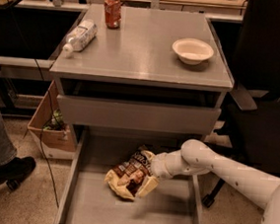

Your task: Pick brown chip bag from middle drawer and place on counter

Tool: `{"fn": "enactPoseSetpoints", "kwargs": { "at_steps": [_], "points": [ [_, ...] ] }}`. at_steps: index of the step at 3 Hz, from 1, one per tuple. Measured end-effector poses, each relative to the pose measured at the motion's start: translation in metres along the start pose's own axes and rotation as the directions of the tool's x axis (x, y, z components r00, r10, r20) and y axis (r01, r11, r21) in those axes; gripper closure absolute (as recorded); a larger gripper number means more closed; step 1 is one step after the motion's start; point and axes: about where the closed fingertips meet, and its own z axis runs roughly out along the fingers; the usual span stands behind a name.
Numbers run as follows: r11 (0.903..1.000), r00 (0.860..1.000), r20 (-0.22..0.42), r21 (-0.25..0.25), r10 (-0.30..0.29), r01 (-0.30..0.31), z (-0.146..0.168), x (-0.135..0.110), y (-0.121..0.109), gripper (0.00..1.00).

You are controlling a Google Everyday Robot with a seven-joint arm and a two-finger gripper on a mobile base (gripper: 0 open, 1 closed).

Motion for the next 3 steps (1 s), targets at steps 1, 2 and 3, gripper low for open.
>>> {"fn": "enactPoseSetpoints", "kwargs": {
  "at_steps": [1,2,3],
  "points": [
    [1.0,1.0,0.013,0.008,-0.005,0.004,0.008,0.002,-0.004,0.0],
    [0.9998,1.0,0.017,0.019,-0.01,0.01,0.01,0.001,-0.001,0.0],
    [0.9972,0.999,0.026,0.067,-0.035,0.033,0.023,0.013,-0.013,0.0]
  ]
}}
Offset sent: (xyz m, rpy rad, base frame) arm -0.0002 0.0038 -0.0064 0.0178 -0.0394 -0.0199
